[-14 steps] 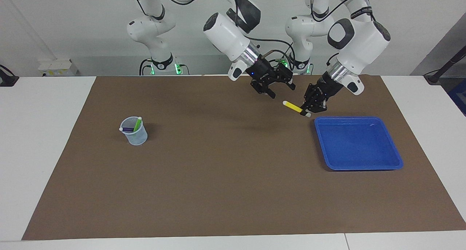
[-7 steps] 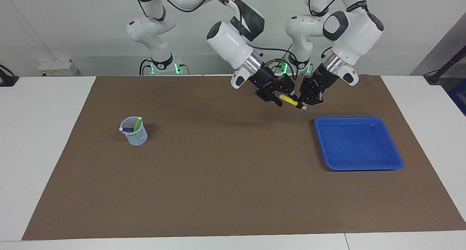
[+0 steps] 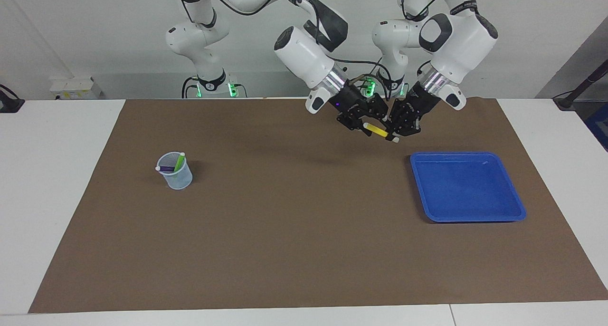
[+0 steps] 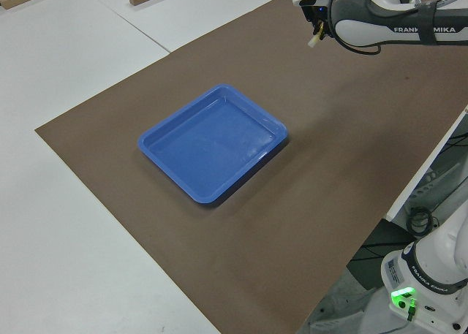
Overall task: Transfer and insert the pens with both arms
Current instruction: 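Grasp the yellow pen tip with the right gripper from the left gripper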
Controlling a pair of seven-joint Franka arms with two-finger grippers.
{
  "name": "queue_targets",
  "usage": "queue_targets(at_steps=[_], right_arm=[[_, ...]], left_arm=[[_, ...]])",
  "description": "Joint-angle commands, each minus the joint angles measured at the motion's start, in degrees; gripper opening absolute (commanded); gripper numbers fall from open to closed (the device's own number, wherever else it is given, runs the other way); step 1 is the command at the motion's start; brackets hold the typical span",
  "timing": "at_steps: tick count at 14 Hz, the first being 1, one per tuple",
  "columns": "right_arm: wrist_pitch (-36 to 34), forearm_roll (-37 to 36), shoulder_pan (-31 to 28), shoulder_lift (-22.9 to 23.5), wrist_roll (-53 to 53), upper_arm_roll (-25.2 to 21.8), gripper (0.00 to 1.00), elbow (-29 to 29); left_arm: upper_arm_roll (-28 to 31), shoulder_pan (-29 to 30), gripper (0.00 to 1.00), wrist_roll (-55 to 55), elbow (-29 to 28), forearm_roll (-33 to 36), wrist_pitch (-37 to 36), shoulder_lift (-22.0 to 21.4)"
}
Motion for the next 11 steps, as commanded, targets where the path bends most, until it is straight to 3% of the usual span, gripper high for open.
queue_targets(at_steps=[1,5,8,11], right_arm=[[-0.1,1.2,0.0,0.5,-0.3,0.1,0.65,0.3],[-0.2,1.2,-0.1,0.5,-0.4,0.1,0.35,0.3],[-0.3,1.2,-0.2,0.5,-0.6,0.1,0.00,0.2],[-0.4,1.2,-0.5,0.5,-0.6,0.1,0.00,0.2]], left_arm=[[0.7,-1.0,0.00,-1.0,-2.1,-0.9,1.2,-2.1],[0.6,-1.0,0.00,-1.1,-2.1,-0.9,1.1,-2.5],[0.7,-1.0,0.00,-1.4,-2.1,-0.9,1.1,-2.6],[0.7,-0.9,0.00,-1.5,-2.1,-0.9,0.9,-2.6]])
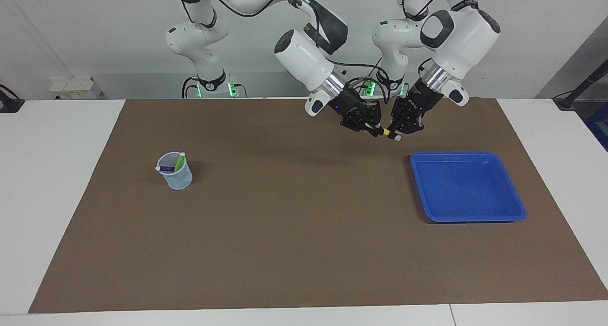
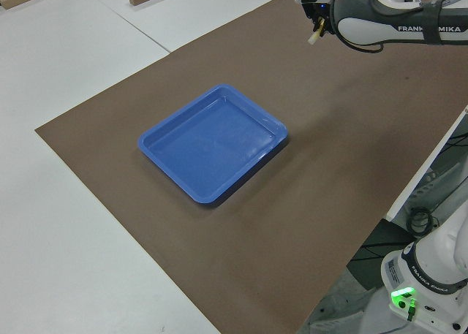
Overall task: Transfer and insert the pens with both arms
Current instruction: 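Grasp the yellow pen tip with the right gripper from the left gripper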
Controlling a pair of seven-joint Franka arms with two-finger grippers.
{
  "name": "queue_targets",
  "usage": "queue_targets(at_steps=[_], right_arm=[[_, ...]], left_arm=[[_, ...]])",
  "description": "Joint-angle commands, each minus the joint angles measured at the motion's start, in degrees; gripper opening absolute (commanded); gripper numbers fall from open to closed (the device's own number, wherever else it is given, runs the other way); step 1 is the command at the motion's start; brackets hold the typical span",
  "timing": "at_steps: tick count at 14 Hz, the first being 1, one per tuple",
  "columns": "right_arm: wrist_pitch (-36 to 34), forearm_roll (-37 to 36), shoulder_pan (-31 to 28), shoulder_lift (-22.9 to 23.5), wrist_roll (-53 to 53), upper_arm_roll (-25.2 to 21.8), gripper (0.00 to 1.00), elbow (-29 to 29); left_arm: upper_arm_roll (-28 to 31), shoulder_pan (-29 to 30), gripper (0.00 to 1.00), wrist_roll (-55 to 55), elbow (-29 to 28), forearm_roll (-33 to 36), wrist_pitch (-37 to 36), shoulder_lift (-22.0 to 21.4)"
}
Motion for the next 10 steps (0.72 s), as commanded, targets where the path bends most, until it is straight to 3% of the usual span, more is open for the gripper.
queue_targets(at_steps=[1,3,4,6,10], right_arm=[[-0.3,1.2,-0.4,0.2,-0.6,0.2,0.00,0.6],[-0.4,1.3,-0.4,0.2,-0.6,0.2,0.00,0.7],[-0.4,1.3,-0.4,0.2,-0.5,0.2,0.00,0.7],[-1.1,0.9,-0.6,0.2,-0.8,0.2,0.00,0.6],[-12.6,-2.3,-4.4,-0.7,-10.5,-0.3,0.00,0.7]], left_arm=[[0.3,-0.9,0.00,-0.7,-2.0,-0.9,0.6,-1.7],[0.3,-0.8,0.00,-0.3,-1.9,-0.9,0.9,-1.7],[0.3,-0.8,0.26,0.0,-1.9,-0.9,1.1,-1.7],[0.3,-0.8,0.99,-0.4,-1.9,-0.9,1.5,-2.1],[0.4,-0.2,1.00,1.3,-1.9,-0.8,1.3,-2.2]])
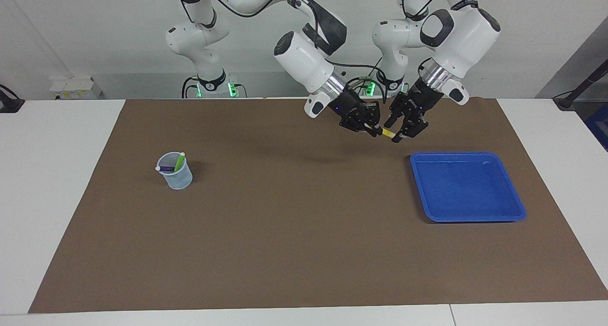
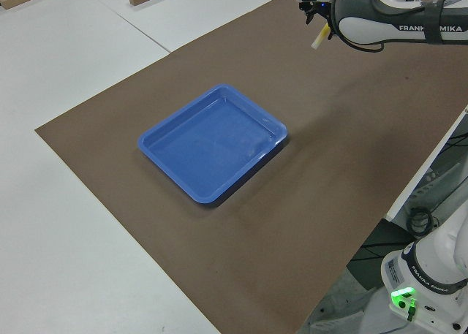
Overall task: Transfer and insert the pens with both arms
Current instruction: 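Grasp the yellow pen tip with the right gripper from the left gripper, then carry the yellow pen with the right gripper toward the white cup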
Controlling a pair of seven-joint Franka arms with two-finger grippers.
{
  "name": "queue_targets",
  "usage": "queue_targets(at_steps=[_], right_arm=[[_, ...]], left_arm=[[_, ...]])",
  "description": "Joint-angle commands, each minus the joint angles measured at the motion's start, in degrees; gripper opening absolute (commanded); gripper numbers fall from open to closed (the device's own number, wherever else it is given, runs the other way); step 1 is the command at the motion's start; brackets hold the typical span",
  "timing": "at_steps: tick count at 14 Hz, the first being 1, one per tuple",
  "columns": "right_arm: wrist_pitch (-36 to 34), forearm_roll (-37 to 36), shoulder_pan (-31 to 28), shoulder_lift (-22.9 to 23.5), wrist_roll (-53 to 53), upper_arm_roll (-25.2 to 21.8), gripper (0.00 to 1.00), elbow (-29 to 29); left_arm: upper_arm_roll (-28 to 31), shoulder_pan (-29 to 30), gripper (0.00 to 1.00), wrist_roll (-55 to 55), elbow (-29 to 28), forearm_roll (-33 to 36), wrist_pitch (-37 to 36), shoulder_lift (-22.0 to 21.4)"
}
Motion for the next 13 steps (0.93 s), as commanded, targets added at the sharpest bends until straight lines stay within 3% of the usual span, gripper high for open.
queue_targets(at_steps=[1,4,8,13], right_arm=[[-8.3,-4.2,-4.6,-0.9,-6.3,0.3,0.00,0.5],[-16.8,-13.1,-7.5,-2.6,-8.5,0.4,0.00,0.7],[-35.1,-25.5,-12.4,-6.5,-19.6,0.3,0.00,0.6],[-53.7,-42.6,-21.7,-10.4,-42.5,0.4,0.00,0.4]], left_arm=[[0.5,-0.2,1.00,3.5,-1.9,-0.8,0.7,-1.9],[0.7,2.1,1.00,18.8,-2.0,-0.6,-1.9,-2.2],[0.9,8.8,1.00,42.1,-1.9,0.4,-8.2,-2.9],[0.9,14.0,1.00,62.5,-0.8,14.5,-11.7,-2.9]])
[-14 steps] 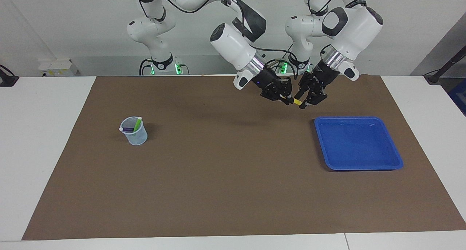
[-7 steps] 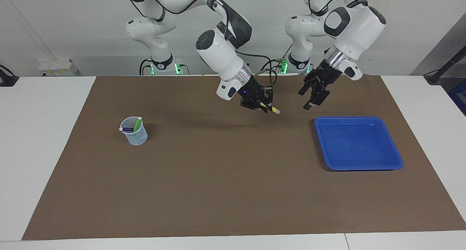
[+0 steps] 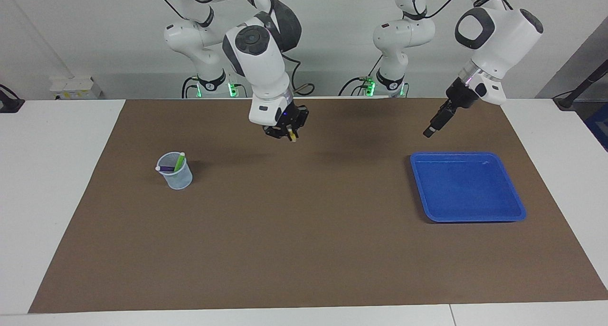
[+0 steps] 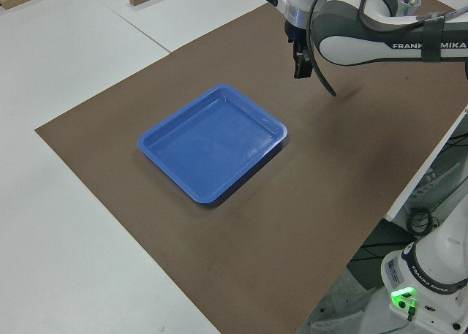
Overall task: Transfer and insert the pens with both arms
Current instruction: 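Carry the yellow pen with the right gripper toward the white cup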
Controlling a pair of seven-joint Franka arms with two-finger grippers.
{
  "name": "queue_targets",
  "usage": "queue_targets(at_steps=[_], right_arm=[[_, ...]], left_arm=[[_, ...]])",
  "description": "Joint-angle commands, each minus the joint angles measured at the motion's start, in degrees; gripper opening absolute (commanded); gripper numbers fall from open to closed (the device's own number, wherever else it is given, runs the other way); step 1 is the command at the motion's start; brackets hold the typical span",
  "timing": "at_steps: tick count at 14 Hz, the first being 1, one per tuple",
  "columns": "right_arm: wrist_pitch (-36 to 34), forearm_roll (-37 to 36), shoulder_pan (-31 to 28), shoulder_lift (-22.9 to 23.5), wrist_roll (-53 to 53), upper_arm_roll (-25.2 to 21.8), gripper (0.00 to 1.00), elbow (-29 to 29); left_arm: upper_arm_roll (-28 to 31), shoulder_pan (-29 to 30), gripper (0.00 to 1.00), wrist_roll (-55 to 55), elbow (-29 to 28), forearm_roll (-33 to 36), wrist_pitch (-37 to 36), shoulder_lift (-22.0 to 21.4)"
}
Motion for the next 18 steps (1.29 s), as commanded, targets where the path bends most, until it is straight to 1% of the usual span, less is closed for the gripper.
queue_targets(at_steps=[1,2,4,5,6,7,8,10,11,13,15,17,18], right_arm=[[-5.9,-7.8,-6.6,-1.8,-15.0,0.9,0.00,-1.0],[-6.2,-10.8,-8.7,-1.8,-21.1,0.9,0.00,-1.5],[-7.7,-17.2,-10.0,-2.2,-32.0,0.7,0.00,-1.2],[-7.7,-21.5,-10.1,-3.0,-36.4,0.9,0.00,-1.4],[-7.1,-23.6,-10.4,-3.1,-39.5,0.9,0.00,-1.5],[-6.5,-23.7,-11.6,-3.1,-40.5,0.9,0.00,-1.8],[-4.1,-23.4,-13.7,-3.4,-41.1,1.0,0.00,-3.9],[3.9,-23.1,-16.7,-5.7,-43.3,1.0,0.00,-11.1],[5.8,-23.0,-18.4,-6.3,-44.3,1.0,0.00,-13.1],[7.9,-21.9,-20.3,-6.5,-44.7,1.0,0.00,-14.7],[8.4,-18.4,-20.5,-6.5,-42.8,0.9,0.00,-14.8],[8.5,-16.5,-20.5,-7.2,-39.2,0.9,0.00,-16.4],[8.8,-16.3,-20.8,-7.2,-38.1,0.9,0.00,-17.0]], left_arm=[[-0.2,1.1,1.00,8.6,0.0,6.8,-1.8,-1.3],[-0.1,1.5,1.00,11.1,1.0,9.3,-1.8,-0.9],[-0.2,2.2,1.00,15.8,2.6,13.6,-2.0,0.0],[0.0,2.3,1.00,18.1,3.7,14.6,-3.0,0.4],[0.2,2.7,1.00,19.1,5.2,14.9,-4.3,1.1],[0.2,2.9,1.00,19.6,6.8,15.0,-5.3,2.0],[0.2,2.8,1.00,19.7,8.3,15.9,-6.7,2.5],[0.1,2.7,1.00,19.6,11.0,17.0,-9.0,3.8],[0.1,2.5,1.00,19.5,11.5,16.9,-9.1,3.9],[0.1,2.3,1.00,19.1,11.4,16.9,-8.4,4.2],[0.2,1.7,1.00,18.8,11.5,17.5,-8.4,4.3],[0.3,-1.9,1.00,18.7,11.5,21.3,-7.8,4.3],[0.3,-2.4,1.00,18.8,11.5,22.8,-8.3,4.3]])
